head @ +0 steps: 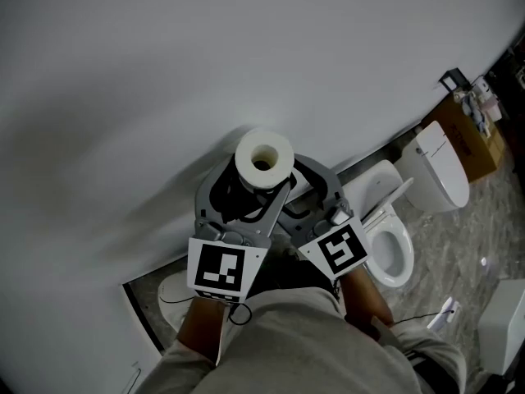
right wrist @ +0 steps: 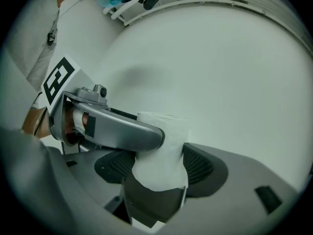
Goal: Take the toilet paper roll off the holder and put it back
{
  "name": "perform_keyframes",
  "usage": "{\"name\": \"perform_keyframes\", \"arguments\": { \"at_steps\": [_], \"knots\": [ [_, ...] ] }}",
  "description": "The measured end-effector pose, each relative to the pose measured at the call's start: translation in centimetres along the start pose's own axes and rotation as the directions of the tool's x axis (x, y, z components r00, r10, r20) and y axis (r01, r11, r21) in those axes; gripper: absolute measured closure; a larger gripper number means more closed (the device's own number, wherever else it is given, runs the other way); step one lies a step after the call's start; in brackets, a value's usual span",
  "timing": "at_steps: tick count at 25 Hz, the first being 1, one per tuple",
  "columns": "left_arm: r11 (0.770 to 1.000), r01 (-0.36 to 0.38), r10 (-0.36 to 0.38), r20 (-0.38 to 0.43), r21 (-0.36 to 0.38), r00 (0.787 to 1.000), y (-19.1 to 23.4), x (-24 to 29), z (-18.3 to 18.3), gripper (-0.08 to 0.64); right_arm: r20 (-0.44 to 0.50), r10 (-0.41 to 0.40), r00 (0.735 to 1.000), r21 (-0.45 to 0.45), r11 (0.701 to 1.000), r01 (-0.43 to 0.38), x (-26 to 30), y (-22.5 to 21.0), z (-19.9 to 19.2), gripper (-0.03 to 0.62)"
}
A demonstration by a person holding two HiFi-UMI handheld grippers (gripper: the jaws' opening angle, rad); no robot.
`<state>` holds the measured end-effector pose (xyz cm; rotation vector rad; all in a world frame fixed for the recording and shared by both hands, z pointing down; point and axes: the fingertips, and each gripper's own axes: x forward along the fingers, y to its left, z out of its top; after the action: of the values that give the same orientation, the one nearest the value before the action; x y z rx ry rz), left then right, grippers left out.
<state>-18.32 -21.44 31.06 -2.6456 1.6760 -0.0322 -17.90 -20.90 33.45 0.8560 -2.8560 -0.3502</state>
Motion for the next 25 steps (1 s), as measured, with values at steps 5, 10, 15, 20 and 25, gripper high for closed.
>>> {"name": "perform_keyframes", "arguments": {
  "at_steps": [5, 10, 15, 20, 25],
  "knots": [
    [0.999, -0.035, 0.035, -0.006, -0.031, 0.999, 0.5, 0.4, -0.8, 0.209, -0.01, 0.046, 0.999, 0.015, 0.999, -0.046, 0.5, -0.1, -0.8, 0.288],
    [0.993, -0.1, 0.098, -0.044, -0.059, 0.994, 2.7, 1.6, -1.6, 0.209, -0.005, 0.114, 0.994, 0.05, 0.992, -0.113, 2.8, -0.8, -1.6, 0.288],
    [0.986, -0.145, 0.142, -0.048, -0.077, 0.989, 3.0, 1.8, -1.8, 0.209, 0.032, 0.153, 0.988, 0.057, 0.986, -0.154, 3.0, -1.0, -1.5, 0.288],
    [0.985, -0.165, 0.161, -0.062, -0.058, 0.985, 2.6, 1.5, -2.2, 0.209, 0.051, 0.169, 0.984, 0.087, 0.981, -0.173, 2.6, -0.6, -1.9, 0.288],
    [0.982, -0.177, 0.17, -0.104, -0.062, 0.98, 2.3, 2.4, -3.7, 0.209, 0.008, 0.195, 0.981, 0.078, 0.978, -0.195, 2.6, -1.0, -3.8, 0.288]
  ]
}}
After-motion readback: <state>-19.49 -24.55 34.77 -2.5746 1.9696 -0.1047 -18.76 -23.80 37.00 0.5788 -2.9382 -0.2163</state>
